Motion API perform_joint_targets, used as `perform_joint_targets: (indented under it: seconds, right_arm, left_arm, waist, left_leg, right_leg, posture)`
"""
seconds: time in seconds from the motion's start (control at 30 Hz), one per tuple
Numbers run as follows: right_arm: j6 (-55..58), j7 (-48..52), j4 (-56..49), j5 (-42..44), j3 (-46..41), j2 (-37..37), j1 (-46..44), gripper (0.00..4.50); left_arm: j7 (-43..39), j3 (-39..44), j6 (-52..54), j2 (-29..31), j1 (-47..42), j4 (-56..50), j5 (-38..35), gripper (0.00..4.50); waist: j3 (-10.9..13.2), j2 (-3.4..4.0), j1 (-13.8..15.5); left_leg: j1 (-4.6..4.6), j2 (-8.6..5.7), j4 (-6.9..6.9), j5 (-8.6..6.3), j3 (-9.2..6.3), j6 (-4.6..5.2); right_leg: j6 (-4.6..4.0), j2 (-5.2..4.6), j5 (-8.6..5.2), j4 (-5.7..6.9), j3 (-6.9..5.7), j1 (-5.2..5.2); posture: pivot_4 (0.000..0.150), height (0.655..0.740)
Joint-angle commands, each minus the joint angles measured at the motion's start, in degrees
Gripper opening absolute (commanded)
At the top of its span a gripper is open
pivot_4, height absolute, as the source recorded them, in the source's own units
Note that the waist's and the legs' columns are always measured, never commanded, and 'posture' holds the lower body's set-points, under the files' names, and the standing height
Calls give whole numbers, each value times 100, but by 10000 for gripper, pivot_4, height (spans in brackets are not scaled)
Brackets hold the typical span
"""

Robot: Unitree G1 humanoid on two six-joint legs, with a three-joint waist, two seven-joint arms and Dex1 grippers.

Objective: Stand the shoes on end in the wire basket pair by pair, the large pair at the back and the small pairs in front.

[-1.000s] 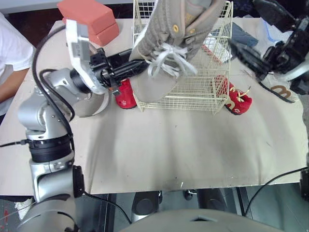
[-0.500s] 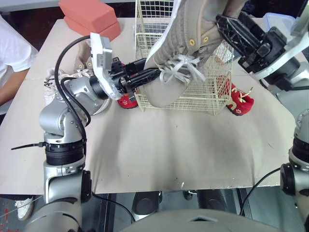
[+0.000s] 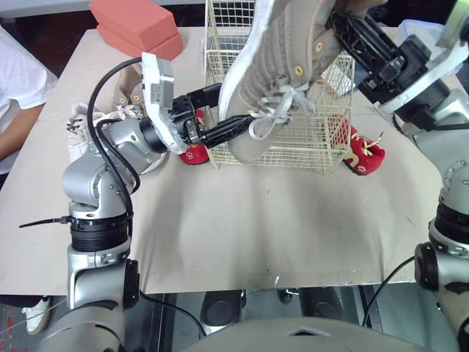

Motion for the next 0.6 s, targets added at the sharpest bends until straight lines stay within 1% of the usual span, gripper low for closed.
perform_joint_targets:
  seconds: [0.03,0.13,0.2,0.3,0.37,0.47,0.6]
  right_arm:
    - [-145,-245,18,-69,-377,-25,-602,0]
    - [-272,-383,248,-225,-548,-48,-965,0]
    - [-428,-460,474,-483,-658,-53,-1257,0]
    - [-861,-479,867,-1255,-675,-123,-1719,0]
    - [-1082,-567,1056,-1610,-701,-63,-1903,0]
    - [-1496,-342,1246,-2366,-519,-122,-1892,0]
    - [-1901,-346,1422,-3214,-313,-30,-1823,0]
  left_arm:
    - [-87,457,-151,346,22,-294,-136,44364]
    - [-108,632,-41,673,-9,-433,-214,44364]
    - [-73,759,67,868,-29,-542,-330,44364]
    - [31,899,258,1182,-47,-727,-449,44364]
    - [140,955,400,1348,-53,-822,-506,44364]
    - [420,1005,566,1520,2,-939,-485,44364]
    - [768,1091,759,1491,94,-1214,-690,44364]
  waist:
    - [1,1,-14]
    - [0,1,-14]
    - [0,1,-1]
    - [1,1,4]
    - [1,1,-1]
    - [1,1,-1]
    - [1,2,-20]
  left_leg:
    - [0,0,0,0,3,0]
    - [-1,0,-4,0,4,-1]
    - [-1,2,-7,0,4,-1]
    - [-4,1,-7,0,4,0]
    - [-4,-1,-7,0,6,0]
    - [-4,0,-11,0,3,-1]
    - [-4,1,-13,0,5,-1]
  right_leg:
    - [0,2,0,0,0,-4]
    - [0,5,0,0,2,-8]
    - [0,5,0,-3,2,-8]
    - [1,-2,0,-6,1,-8]
    - [1,-3,0,-5,2,-8]
    - [1,-2,0,-6,1,-8]
    - [1,-3,0,-5,4,-10]
  posture:
    - [1500,6860]
    - [1500,6860]
    - [1500,6860]
    - [1500,6860]
    - [1500,6860]
    - [1500,6860]
    - [1500,6860]
